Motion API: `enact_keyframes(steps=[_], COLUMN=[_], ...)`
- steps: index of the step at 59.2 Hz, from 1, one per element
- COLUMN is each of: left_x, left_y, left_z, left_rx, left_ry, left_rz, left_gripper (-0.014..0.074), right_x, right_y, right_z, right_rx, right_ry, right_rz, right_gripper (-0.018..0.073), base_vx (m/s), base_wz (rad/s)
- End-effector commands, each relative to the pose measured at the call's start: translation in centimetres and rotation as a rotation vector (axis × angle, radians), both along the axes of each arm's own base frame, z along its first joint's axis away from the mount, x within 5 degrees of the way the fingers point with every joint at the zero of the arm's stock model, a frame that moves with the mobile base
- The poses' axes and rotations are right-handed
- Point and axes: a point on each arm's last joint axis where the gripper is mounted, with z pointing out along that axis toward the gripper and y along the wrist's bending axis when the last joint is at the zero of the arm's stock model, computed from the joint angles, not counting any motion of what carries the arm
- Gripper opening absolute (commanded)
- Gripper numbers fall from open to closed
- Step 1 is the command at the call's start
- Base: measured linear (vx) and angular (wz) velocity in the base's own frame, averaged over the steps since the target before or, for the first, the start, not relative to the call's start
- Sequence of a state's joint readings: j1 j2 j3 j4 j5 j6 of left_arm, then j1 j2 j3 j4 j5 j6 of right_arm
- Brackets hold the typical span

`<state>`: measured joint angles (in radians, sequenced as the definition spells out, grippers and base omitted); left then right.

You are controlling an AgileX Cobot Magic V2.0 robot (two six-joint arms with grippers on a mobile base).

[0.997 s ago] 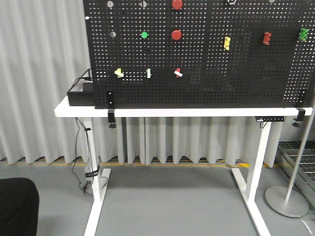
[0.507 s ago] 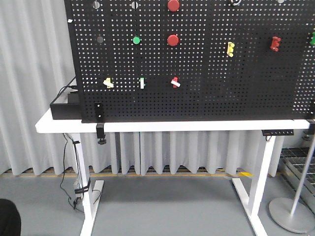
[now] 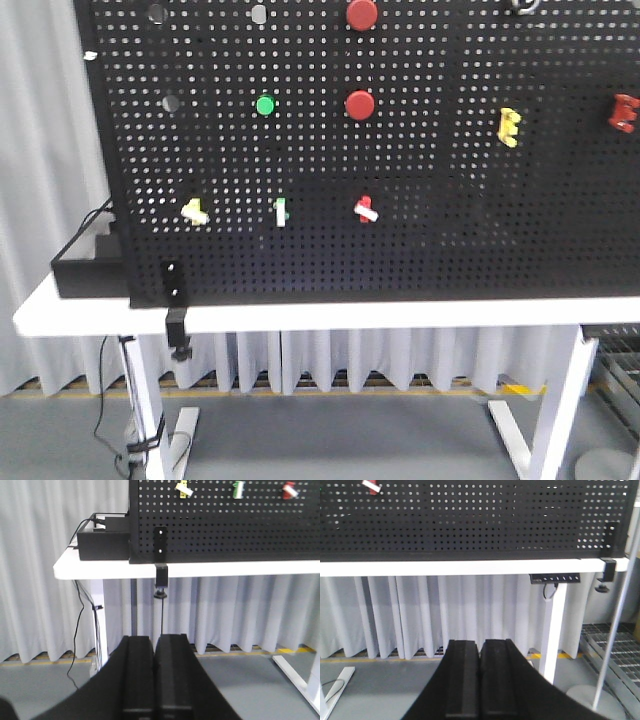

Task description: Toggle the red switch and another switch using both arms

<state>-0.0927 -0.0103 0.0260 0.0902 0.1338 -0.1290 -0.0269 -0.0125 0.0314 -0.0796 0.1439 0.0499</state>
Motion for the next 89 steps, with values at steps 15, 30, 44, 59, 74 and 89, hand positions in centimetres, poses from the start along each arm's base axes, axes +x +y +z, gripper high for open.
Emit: enact_keyframes(steps=[15, 30, 44, 59, 74, 89], left_x=[0.03, 0.03, 0.03, 0.03, 0.03, 0.03], left_y=[-0.06, -0.06, -0.06, -0.06, -0.06, -0.06], left_z=[0.09, 0.09, 0.09, 0.09, 0.09, 0.09], left_rx=[-0.014, -0.014, -0.014, -0.014, -0.014, -0.014], left_ry=[-0.064, -0.064, -0.064, -0.064, -0.064, -0.064], left_rz=[-0.005, -0.005, -0.005, -0.005, -0.005, -0.005], left_gripper=[0.0002, 0.0002, 0.0002, 0.0002, 0.0002, 0.0002], right_x=[-0.02, -0.02, -0.02, -0.02, -0.02, -0.02], right_y=[0.02, 0.02, 0.02, 0.02, 0.02, 0.02], right_z=[0.62, 0.62, 0.62, 0.62, 0.62, 0.62], right_rx=[-0.011, -0.011, -0.011, -0.011, -0.011, -0.011], right_ry=[-0.085, -0.085, -0.085, -0.085, -0.085, -0.085], right_rz=[0.0, 0.0, 0.0, 0.0, 0.0, 0.0], right_gripper=[-0.0006, -0.0006, -0.0006, -0.0006, -0.0006, -0.0006], base_vx=[0.41, 0.39, 0.3, 0.19, 0.08, 0.01], base_wz=[-0.02, -0.01, 0.01, 0.02, 0.01, 0.0])
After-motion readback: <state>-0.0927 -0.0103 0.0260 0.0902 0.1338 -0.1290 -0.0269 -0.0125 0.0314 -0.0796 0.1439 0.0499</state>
